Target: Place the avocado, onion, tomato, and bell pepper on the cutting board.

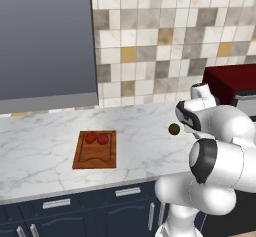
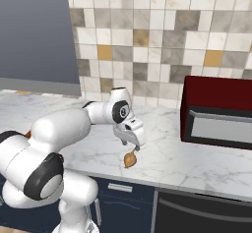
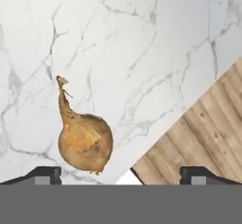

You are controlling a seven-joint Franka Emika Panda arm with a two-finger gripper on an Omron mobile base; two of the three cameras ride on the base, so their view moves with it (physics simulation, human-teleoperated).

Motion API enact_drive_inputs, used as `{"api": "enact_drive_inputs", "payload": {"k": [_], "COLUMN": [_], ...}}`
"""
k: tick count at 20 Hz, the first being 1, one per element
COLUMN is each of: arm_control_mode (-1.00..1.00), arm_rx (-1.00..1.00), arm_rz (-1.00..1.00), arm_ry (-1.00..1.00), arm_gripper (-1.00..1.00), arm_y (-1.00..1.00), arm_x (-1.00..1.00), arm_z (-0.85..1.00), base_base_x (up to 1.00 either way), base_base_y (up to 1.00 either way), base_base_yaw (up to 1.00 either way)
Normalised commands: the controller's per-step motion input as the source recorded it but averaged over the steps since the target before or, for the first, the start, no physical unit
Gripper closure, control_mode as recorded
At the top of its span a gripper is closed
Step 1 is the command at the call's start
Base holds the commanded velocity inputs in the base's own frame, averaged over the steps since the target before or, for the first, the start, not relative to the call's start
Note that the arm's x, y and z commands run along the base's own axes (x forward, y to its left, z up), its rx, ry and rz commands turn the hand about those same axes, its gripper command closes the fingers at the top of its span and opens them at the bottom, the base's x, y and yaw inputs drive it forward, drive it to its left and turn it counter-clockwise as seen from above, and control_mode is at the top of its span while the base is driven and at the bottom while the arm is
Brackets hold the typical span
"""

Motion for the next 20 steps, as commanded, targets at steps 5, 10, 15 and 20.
{"api": "enact_drive_inputs", "payload": {"k": [5,10,15,20], "arm_control_mode": [-1.0,-1.0,-1.0,-1.0], "arm_rx": [0.09,0.08,0.03,0.01], "arm_rz": [0.01,0.0,0.01,0.02], "arm_ry": [-0.02,-0.06,-0.08,-0.05], "arm_gripper": [-1.0,-1.0,-1.0,-1.0], "arm_y": [-0.06,0.04,0.01,0.0], "arm_x": [-0.03,0.07,0.25,0.05], "arm_z": [-0.01,-0.05,-0.15,-0.17], "base_base_x": [0.0,0.0,0.0,0.0], "base_base_y": [0.0,0.0,0.0,0.0], "base_base_yaw": [0.0,0.0,0.0,0.0]}}
